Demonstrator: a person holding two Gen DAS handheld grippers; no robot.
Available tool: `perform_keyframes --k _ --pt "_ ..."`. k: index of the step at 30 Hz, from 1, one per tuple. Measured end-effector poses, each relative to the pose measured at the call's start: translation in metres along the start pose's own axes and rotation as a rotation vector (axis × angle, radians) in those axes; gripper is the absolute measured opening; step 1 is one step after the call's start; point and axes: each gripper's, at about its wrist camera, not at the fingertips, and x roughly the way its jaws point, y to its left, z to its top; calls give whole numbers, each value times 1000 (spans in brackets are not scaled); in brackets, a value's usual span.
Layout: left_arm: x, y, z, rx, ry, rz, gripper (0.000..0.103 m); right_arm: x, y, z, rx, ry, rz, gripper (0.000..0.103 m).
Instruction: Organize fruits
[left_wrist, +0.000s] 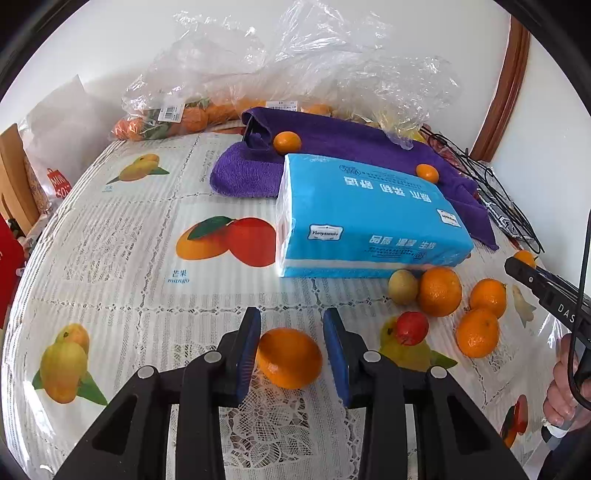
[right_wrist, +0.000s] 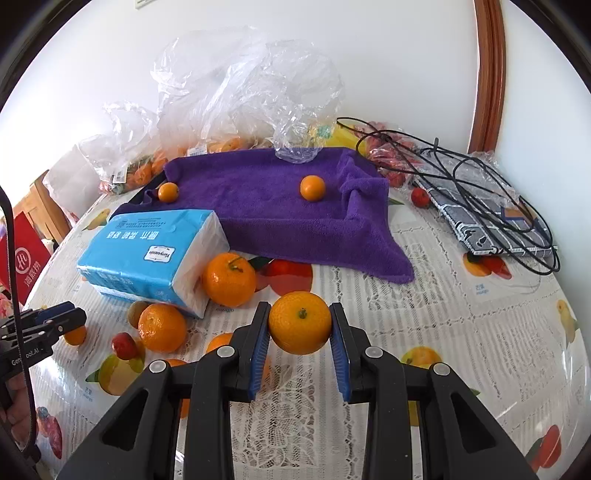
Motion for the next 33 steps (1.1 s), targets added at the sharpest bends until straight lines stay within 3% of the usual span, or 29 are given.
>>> perform_keyframes --k 4,9,21,26,33 --pt "9 3 -2 -21 36 -25 33 1 3 -5 -1 6 13 31" --pt "9 -3 -3 1 16 13 33 0 4 -6 -3 9 19 31" --pt "-19 -11 23 23 -44 -6 28 -10 11 15 -21 -42 39 31" --pt "-7 -9 19 32 -11 9 28 -8 12 23 -20 -51 46 31" --pt "-2 11 5 -41 -12 -1 39 -3 15 13 -26 -31 45 31"
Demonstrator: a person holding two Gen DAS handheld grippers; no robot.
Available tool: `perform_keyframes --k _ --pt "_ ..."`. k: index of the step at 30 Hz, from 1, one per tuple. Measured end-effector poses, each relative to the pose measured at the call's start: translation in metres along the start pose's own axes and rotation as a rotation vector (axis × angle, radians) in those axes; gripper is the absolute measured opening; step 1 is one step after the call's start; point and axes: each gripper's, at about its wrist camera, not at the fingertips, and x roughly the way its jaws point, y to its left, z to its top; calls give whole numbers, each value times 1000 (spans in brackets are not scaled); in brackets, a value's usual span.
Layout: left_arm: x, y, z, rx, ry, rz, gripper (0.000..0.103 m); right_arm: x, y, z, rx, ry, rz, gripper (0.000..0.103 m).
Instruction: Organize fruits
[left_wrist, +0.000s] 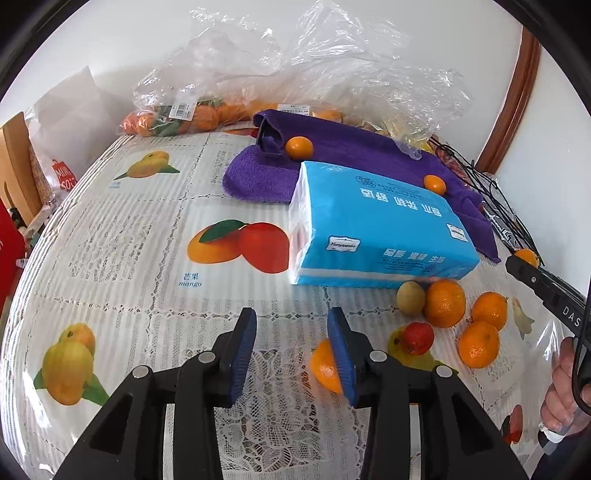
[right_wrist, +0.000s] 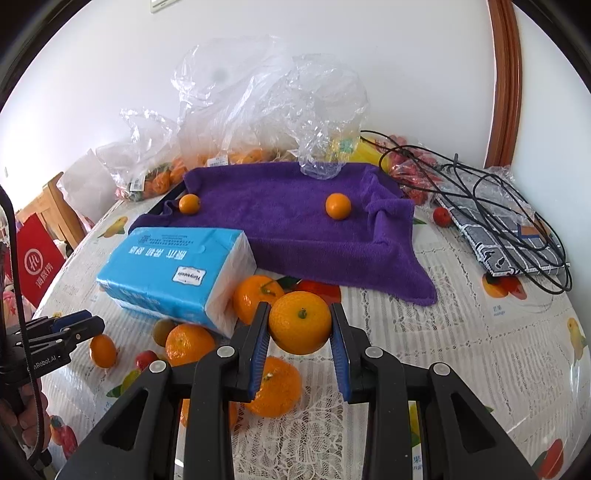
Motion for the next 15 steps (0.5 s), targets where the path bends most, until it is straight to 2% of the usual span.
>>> perform_keyframes --k 4,7,11,15 --pt "-2 -1 -3 0 3 -34 40 0 0 -3 3 6 3 31" --pt "-6 -8 -6 23 -8 -71 49 -1 0 -3 3 5 1 31" --pt "-7 -16 -9 26 -11 -118 49 -2 0 -4 -1 11 -2 31" --pt "-4 -25 -13 39 25 -188 50 -1 2 -8 -7 25 -2 31"
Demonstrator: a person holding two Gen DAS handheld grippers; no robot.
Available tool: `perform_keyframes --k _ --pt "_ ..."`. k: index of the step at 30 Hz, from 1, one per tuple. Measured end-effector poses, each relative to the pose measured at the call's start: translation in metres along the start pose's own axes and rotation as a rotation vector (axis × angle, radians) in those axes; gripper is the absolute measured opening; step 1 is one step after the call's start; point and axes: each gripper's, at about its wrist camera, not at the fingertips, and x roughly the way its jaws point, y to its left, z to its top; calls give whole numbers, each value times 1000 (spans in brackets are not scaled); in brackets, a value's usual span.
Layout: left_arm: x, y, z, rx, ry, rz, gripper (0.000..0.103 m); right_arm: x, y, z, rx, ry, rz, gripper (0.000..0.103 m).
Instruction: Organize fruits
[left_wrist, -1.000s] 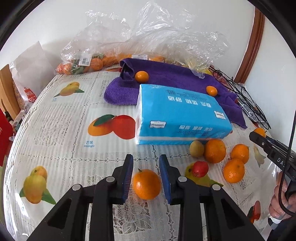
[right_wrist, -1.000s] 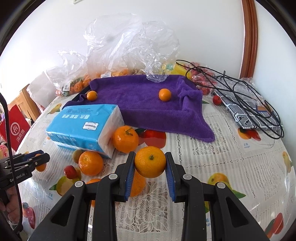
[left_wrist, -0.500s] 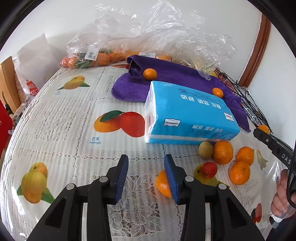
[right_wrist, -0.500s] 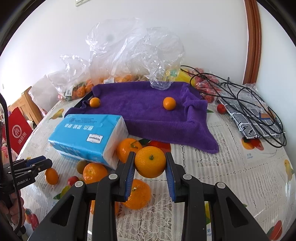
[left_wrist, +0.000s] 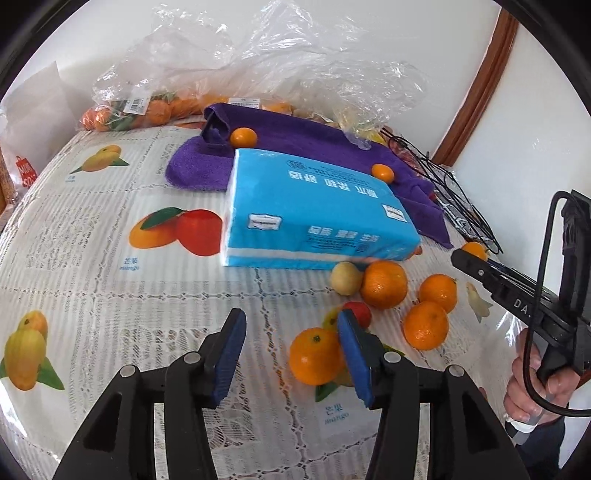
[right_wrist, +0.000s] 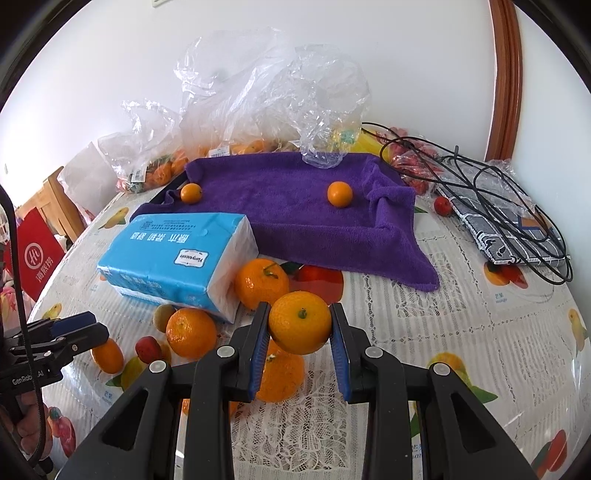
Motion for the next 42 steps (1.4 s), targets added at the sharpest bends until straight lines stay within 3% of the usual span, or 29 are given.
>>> perform_keyframes --k 7,10,17,22,28,31,34,42 --pt "10 -19 -11 58 32 13 48 -1 -1 -6 -2 6 -2 31" --pt "14 -21 -12 59 26 17 38 0 -3 -6 2 9 -2 31" --pt "24 -22 2 67 21 50 42 1 -2 -8 2 17 1 31" --pt "30 -18 7 80 10 134 48 0 0 -11 -4 20 10 31" --pt "35 -13 16 52 5 138 49 0 -3 -10 6 18 18 31" --pt "39 -16 18 50 5 140 48 -1 -4 -9 4 18 18 31" --pt "42 -20 19 66 8 144 36 0 -5 -9 1 23 18 31" --pt "33 -22 20 45 18 134 36 -1 -7 -5 8 18 19 31"
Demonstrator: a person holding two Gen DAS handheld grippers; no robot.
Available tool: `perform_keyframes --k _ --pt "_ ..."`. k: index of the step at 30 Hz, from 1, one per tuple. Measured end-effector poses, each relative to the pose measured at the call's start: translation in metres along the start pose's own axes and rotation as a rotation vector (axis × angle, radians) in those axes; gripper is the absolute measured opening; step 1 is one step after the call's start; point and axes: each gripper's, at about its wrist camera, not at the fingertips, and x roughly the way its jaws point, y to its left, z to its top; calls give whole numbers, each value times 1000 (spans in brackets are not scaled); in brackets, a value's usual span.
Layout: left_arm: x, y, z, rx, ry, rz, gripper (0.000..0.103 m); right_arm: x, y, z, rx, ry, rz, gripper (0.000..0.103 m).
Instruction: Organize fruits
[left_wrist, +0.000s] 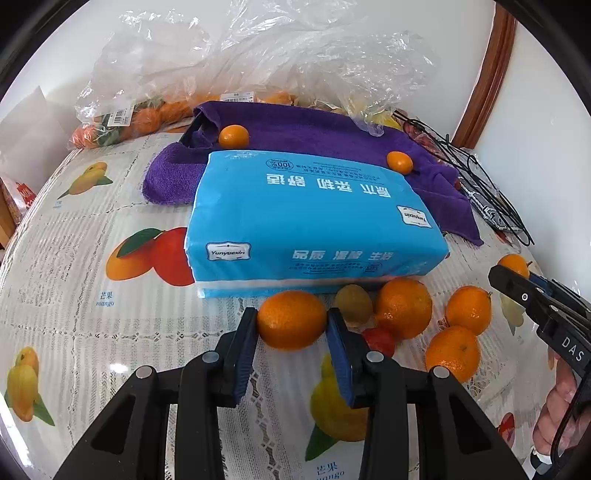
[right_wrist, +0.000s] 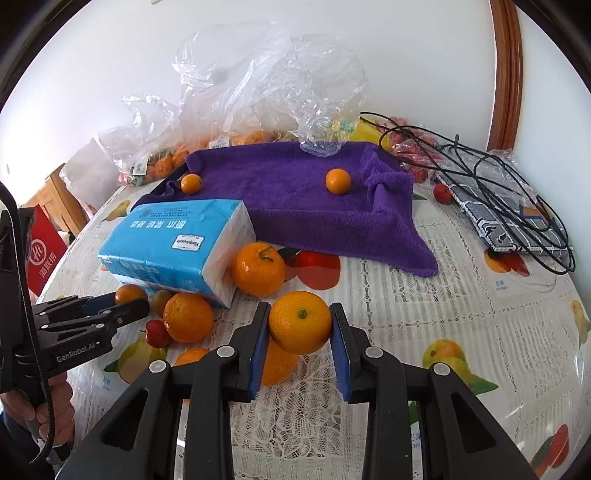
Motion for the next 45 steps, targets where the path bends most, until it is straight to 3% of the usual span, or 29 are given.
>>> perform_keyframes --k 7,19,33,45 --pt "-26 3 11 -26 -21 -21 36 -4 2 17 -4 -33 9 31" --pt "-39 5 68 -39 -81 20 36 3 7 66 -17 -83 9 31" --pt "-4 19 133 -29 -82 47 36 48 -15 116 14 -68 -34 31" --pt "40 38 154 -44 -24 90 36 93 -25 126 25 -23 -35 31"
